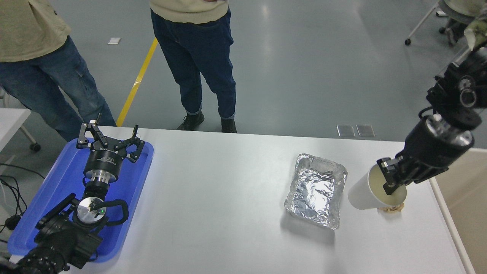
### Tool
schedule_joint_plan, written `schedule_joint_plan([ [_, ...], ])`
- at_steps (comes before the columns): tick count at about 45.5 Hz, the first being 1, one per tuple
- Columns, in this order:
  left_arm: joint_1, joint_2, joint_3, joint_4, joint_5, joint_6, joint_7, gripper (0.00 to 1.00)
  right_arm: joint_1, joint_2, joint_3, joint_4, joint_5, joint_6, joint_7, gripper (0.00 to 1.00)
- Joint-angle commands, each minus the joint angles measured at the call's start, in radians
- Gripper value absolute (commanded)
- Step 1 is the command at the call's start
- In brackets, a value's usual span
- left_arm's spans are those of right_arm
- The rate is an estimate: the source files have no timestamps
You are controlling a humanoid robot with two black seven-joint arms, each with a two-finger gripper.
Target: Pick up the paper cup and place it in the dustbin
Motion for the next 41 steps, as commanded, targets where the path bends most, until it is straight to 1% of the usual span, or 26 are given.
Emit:
schedule_joint_plan([
  [1,-0.001,0.000,0.000,0.000,0.001,-0.001,0.000,1.00,0.174,0.036,-0.048,0.057,0.033,0.002,-0.001,0.00],
  [15,-0.001,0.000,0.000,0.000,-0.001,0.001,0.000,1.00,0.168,0.041,-0.096,0.056,0.011,0.002,-0.009,0.00],
  [19,0.001,0.000,-0.001,0.001,-0.001,0.001,-0.002,1.00,0.159,0.019,-0.112,0.048,-0.051,0.002,-0.008,0.00],
  [27,-0.001,0.000,-0.001,0.000,-0.001,0.001,-0.002,1.00,0.085,-0.117,-0.126,-0.022,-0.275,0.002,-0.008,0.00],
  [31,-0.001,0.000,-0.001,0.000,-0.001,0.001,-0.002,1.00,0.045,-0.191,-0.134,-0.078,-0.329,0.002,-0.006,0.00],
  [36,-0.001,0.000,-0.001,0.001,-0.001,0.001,-0.002,1.00,-0.028,-0.278,-0.120,-0.182,-0.364,0.002,-0.003,0.00],
  [40,-0.001,0.000,-0.001,0.001,-0.001,0.001,0.000,1.00,-0.088,-0.340,-0.096,-0.268,-0.433,0.002,0.000,0.00],
  [41,-0.001,0.000,-0.001,0.000,-0.001,0.001,-0.002,1.00,-0.128,-0.384,-0.067,-0.317,-0.484,0.002,0.002,0.00],
])
